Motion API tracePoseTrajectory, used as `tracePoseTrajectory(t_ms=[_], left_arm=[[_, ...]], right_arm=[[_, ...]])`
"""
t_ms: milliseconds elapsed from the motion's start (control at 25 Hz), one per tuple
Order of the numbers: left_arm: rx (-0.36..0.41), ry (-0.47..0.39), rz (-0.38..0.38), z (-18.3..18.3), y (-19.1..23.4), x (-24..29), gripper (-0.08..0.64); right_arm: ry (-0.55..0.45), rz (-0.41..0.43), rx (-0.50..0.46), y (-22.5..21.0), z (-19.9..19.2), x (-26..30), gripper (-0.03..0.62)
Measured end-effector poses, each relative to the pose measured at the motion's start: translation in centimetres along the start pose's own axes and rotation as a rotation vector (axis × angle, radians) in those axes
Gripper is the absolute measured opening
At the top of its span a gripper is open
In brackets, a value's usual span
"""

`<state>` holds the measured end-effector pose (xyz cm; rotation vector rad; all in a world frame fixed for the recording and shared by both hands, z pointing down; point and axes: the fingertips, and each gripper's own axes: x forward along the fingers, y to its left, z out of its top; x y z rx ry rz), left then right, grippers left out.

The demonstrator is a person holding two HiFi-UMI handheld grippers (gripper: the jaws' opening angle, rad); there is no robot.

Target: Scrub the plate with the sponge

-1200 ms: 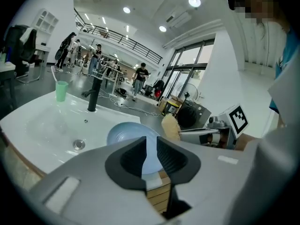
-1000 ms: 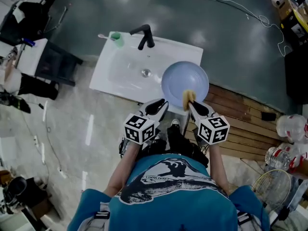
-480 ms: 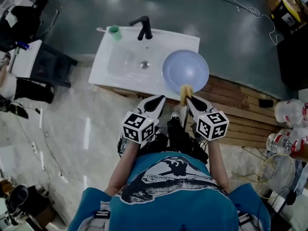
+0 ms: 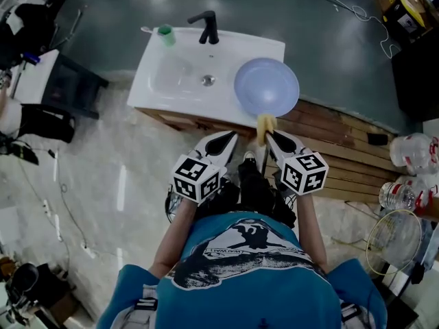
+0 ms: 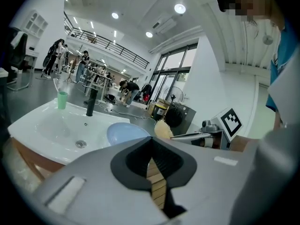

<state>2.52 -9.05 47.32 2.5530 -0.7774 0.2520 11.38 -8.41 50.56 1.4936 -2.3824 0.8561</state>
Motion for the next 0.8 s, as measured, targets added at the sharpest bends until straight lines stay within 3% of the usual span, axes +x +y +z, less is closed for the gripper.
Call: tracePoseTrajectory(t_ms=[800], left_arm=[[0.032, -0.005, -0.045, -0.6, -1.8, -1.6, 0.011]], right_arm=[[-0.025, -0.014, -0.014, 2.0, -0.9, -1.5, 0.029]])
